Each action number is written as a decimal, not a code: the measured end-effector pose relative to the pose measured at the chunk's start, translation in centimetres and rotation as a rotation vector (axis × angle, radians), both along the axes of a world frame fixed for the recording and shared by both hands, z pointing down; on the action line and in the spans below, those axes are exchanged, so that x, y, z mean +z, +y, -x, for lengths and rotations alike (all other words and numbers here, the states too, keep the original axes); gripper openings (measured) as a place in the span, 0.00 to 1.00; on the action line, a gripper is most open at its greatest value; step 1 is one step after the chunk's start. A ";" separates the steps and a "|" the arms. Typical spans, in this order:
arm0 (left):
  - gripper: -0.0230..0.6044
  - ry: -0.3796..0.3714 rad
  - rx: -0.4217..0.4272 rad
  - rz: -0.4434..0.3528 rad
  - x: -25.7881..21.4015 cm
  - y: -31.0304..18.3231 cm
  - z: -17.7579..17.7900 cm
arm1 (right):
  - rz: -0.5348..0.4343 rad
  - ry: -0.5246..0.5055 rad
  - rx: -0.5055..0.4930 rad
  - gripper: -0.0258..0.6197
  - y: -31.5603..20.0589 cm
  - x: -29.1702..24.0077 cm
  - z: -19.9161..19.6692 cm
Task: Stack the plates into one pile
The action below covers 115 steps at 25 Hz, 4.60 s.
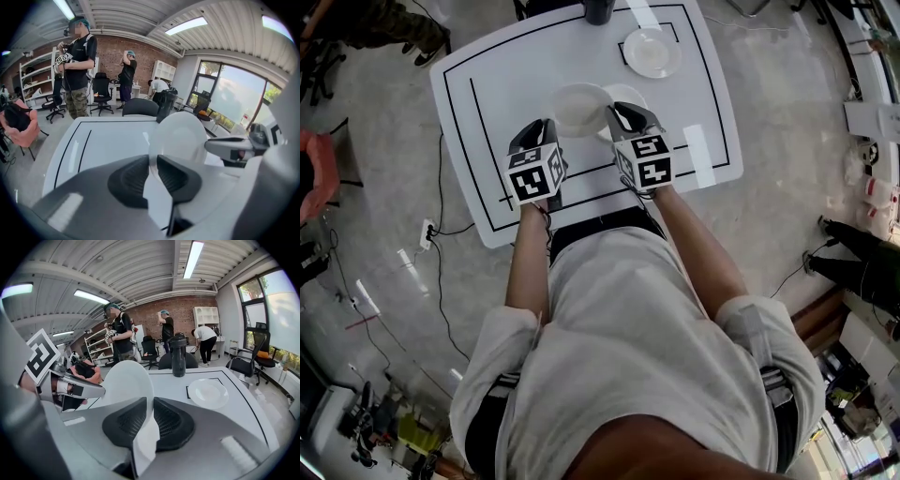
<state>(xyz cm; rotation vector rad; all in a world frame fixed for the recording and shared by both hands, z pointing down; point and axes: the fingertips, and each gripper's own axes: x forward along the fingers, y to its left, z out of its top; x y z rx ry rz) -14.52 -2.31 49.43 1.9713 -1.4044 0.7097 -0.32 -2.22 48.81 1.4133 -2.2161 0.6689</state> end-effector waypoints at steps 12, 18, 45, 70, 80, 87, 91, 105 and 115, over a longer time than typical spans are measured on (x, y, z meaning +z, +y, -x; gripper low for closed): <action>0.13 -0.021 0.161 0.052 2.3 -0.4 -5.4 | 0.050 0.027 0.136 0.11 2.0 2.0 -5.1; 0.12 -0.020 0.249 0.074 3.2 -0.7 -8.2 | 0.076 0.027 0.205 0.10 3.1 2.9 -7.7; 0.13 -0.063 0.339 0.168 7.7 -1.0 -10.9 | 0.185 0.031 0.257 0.11 3.9 7.6 -10.0; 0.15 -0.084 0.337 0.233 10.3 -2.3 -10.8 | 0.244 0.061 0.240 0.11 1.3 10.7 -10.0; 0.15 -0.096 0.338 0.243 10.9 -2.4 -10.8 | 0.256 0.076 0.235 0.11 1.1 11.4 -10.0; 0.15 -0.080 0.312 0.242 10.9 -2.4 -10.7 | 0.254 0.067 0.249 0.11 1.1 11.4 -9.9; 0.16 -0.108 0.297 0.213 10.8 -2.4 -10.3 | 0.254 0.044 0.245 0.12 1.0 11.5 -10.0; 0.04 -0.104 0.091 0.003 3.5 2.1 -8.9 | 0.020 -0.007 0.058 0.04 2.8 4.4 -8.6; 0.04 0.011 0.130 -0.082 -2.0 3.8 -10.5 | -0.103 0.041 0.071 0.04 3.6 -1.8 -7.6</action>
